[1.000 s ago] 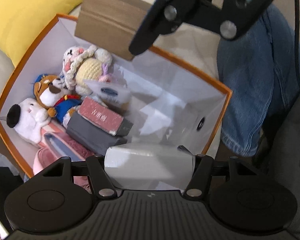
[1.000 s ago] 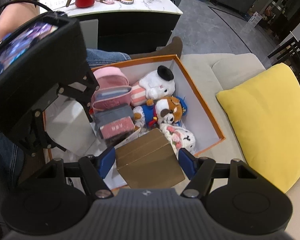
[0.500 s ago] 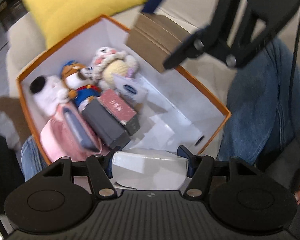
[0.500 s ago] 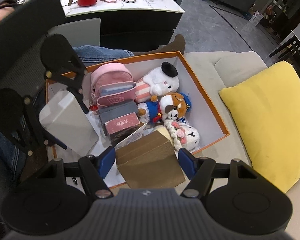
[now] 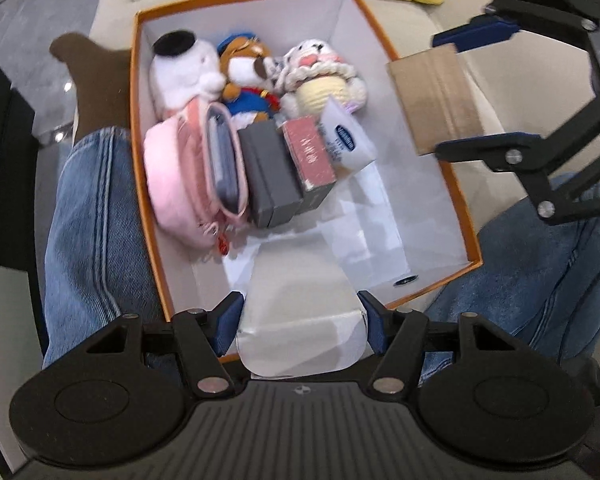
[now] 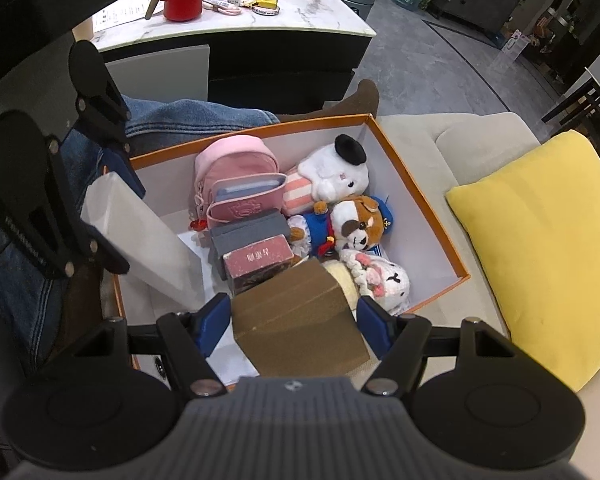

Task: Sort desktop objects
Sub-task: 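Lower the glasses case into the box and open the left gripper while the right holds the cardboard box, then lower the brown cardboard box into the orange box and open the right gripper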

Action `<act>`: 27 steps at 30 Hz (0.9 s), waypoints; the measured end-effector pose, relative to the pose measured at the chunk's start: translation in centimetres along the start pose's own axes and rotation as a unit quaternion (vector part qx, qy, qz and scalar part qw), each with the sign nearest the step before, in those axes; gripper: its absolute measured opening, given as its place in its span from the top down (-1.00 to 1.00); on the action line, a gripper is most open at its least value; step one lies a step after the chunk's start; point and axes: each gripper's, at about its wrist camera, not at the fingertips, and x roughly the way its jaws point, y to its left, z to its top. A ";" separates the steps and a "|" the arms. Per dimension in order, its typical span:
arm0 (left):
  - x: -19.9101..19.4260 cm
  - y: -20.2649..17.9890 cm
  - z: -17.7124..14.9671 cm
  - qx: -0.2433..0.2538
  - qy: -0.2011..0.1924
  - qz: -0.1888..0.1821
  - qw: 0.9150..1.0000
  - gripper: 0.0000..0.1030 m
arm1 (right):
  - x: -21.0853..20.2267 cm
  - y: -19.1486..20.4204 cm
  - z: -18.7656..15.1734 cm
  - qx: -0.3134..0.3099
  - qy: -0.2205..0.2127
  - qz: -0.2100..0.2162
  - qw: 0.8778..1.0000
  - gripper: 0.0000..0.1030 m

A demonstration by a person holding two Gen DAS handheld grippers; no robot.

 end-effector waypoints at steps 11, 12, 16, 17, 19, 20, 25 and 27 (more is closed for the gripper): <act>1.2 1.1 1.1 0.056 0.021 -0.090 0.994 -0.38 | -0.2 -0.1 -0.3 0.004 -0.004 0.001 1.000 -0.37; 1.3 1.3 1.4 0.056 0.021 -0.098 0.993 -0.38 | -0.2 -0.1 -0.3 0.005 -0.003 0.002 1.000 -0.37; 2.3 1.7 2.3 0.069 0.051 -0.125 0.988 -0.38 | -0.1 0.0 0.1 -0.010 0.000 0.005 1.000 -0.37; 2.3 1.9 2.6 0.068 0.054 -0.130 0.988 -0.37 | -0.1 0.1 0.2 -0.022 0.002 0.006 1.000 -0.37; 2.1 2.3 3.0 0.065 0.052 -0.130 0.988 -0.35 | 0.1 0.5 0.6 -0.048 0.010 0.009 0.999 -0.37; 2.0 2.5 3.2 0.065 0.050 -0.124 0.989 -0.35 | 0.3 0.7 0.9 -0.059 0.016 0.010 0.998 -0.37; 1.7 3.2 2.8 0.065 0.042 -0.114 0.991 -0.38 | 1.6 0.9 2.0 -0.087 0.051 0.016 0.995 -0.37; 1.6 3.8 2.5 0.059 0.035 -0.109 0.992 -0.39 | 2.2 1.0 2.4 -0.092 0.061 0.017 0.994 -0.37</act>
